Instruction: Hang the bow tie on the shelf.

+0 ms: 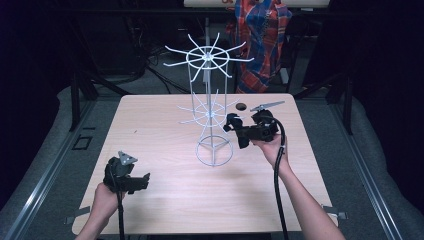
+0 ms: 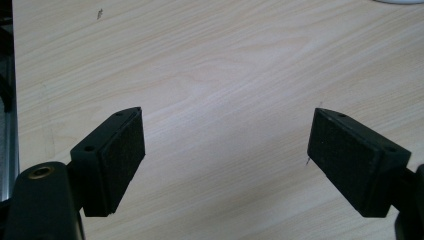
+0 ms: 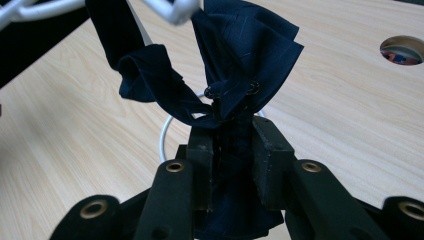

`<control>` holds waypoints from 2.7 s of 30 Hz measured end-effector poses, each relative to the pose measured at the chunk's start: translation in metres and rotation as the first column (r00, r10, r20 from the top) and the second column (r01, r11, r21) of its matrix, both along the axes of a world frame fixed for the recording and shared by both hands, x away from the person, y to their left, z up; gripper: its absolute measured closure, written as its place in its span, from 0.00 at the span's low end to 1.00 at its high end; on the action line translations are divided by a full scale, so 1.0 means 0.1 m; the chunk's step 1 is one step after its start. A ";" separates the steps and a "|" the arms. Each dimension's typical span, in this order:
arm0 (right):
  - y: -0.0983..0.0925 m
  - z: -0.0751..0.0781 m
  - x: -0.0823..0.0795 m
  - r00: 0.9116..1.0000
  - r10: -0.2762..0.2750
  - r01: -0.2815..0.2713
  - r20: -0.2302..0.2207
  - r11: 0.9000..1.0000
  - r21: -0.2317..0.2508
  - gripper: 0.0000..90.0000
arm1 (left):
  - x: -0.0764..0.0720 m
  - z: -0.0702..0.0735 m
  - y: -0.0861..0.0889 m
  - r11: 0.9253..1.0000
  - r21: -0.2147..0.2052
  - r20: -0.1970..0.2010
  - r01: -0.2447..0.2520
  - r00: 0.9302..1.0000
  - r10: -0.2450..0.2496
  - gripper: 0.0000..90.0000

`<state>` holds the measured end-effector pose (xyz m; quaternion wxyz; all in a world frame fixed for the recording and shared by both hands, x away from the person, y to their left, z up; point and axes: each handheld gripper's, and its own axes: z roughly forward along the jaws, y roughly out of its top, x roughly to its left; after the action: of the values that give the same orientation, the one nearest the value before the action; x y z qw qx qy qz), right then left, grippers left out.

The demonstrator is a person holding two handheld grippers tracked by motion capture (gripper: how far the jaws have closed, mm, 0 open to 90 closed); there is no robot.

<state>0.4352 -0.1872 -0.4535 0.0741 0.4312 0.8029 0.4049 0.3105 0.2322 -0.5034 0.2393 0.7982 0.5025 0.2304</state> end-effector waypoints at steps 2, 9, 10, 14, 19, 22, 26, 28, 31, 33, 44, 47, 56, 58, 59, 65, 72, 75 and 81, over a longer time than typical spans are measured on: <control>0.01 -0.01 0.00 1.000 0.006 -0.005 0.001 1.000 -0.010 0.80 | 0.00 0.00 0.00 1.000 0.000 -0.002 0.004 1.000 -0.004 0.17; 0.01 -0.03 0.00 1.000 0.001 -0.001 0.002 1.000 -0.011 0.80 | 0.00 0.00 -0.01 1.000 -0.002 0.002 0.005 1.000 -0.005 0.17; 0.01 -0.03 0.00 1.000 0.001 -0.001 0.006 1.000 -0.012 0.80 | 0.00 0.00 -0.01 1.000 -0.001 0.003 0.004 1.000 -0.004 0.17; 0.03 -0.05 0.00 1.000 0.012 -0.012 0.001 1.000 -0.025 0.79 | 0.00 0.00 -0.01 1.000 -0.001 0.002 0.004 1.000 -0.004 0.17; 0.06 -0.06 -0.01 1.000 0.016 -0.015 0.015 0.999 -0.050 0.79 | 0.00 0.00 -0.01 1.000 -0.002 -0.001 0.007 1.000 -0.007 0.17; 0.07 -0.06 -0.01 1.000 0.022 -0.022 0.015 0.998 -0.055 0.78 | 0.00 0.00 -0.01 1.000 -0.001 0.001 0.005 1.000 -0.005 0.17; 0.08 -0.07 -0.01 1.000 0.027 -0.026 0.005 0.998 -0.060 0.77 | -0.01 0.00 -0.01 1.000 -0.001 0.005 0.001 1.000 -0.001 0.17; 0.09 -0.08 -0.01 1.000 0.031 -0.031 0.003 0.998 -0.060 0.77 | -0.01 0.01 -0.01 1.000 -0.005 0.006 0.001 1.000 -0.001 0.17; 0.10 -0.09 -0.01 0.999 0.033 -0.033 0.005 0.997 -0.073 0.75 | -0.01 0.01 0.00 1.000 -0.006 0.007 0.001 1.000 -0.001 0.17; 0.11 -0.11 -0.02 0.999 0.040 -0.040 -0.001 0.996 -0.083 0.74 | -0.01 0.01 0.00 1.000 -0.005 0.008 0.004 1.000 -0.004 0.17; 0.16 -0.14 -0.03 0.999 0.050 -0.051 -0.004 0.994 -0.095 0.74 | -0.02 0.02 0.00 1.000 -0.006 0.008 0.008 1.000 -0.008 0.17; 0.16 -0.15 -0.03 0.999 0.047 -0.048 -0.006 0.994 -0.098 0.74 | -0.02 0.02 0.00 1.000 -0.006 0.006 0.008 1.000 -0.008 0.17; 0.16 -0.14 -0.04 0.999 0.045 -0.045 -0.010 0.994 -0.103 0.65 | -0.02 0.02 0.00 1.000 -0.010 0.010 0.008 1.000 -0.008 0.17; 0.15 -0.13 -0.04 0.999 0.046 -0.046 -0.011 0.993 -0.104 0.60 | -0.02 0.02 0.00 1.000 -0.010 0.014 0.007 1.000 -0.007 0.17; 0.16 -0.13 -0.04 0.999 0.040 -0.041 -0.013 0.993 -0.108 0.59 | -0.02 0.02 -0.01 1.000 -0.011 0.014 0.008 1.000 -0.008 0.17; 0.14 -0.12 -0.05 0.999 0.027 -0.029 -0.017 0.993 -0.116 0.50 | -0.03 0.02 -0.01 1.000 -0.013 0.013 0.009 1.000 -0.009 0.17; 0.05 -0.05 -0.13 0.999 0.019 -0.023 -0.025 0.990 -0.142 0.39 | -0.02 0.02 0.00 1.000 -0.013 0.009 0.005 1.000 -0.005 0.17; 0.00 -0.02 -0.20 1.000 0.028 -0.030 -0.012 0.986 -0.165 0.35 | -0.03 0.02 0.00 1.000 -0.013 0.010 0.004 1.000 -0.003 0.17; -0.11 0.06 -0.35 0.999 0.037 -0.032 0.025 0.983 -0.182 0.30 | -0.02 0.02 0.00 1.000 -0.010 0.008 0.002 1.000 -0.002 0.17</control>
<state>0.4003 -0.1987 -0.4479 0.1177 0.4029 0.8427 0.3372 0.3082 0.2320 -0.5016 0.2454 0.7965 0.5020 0.2309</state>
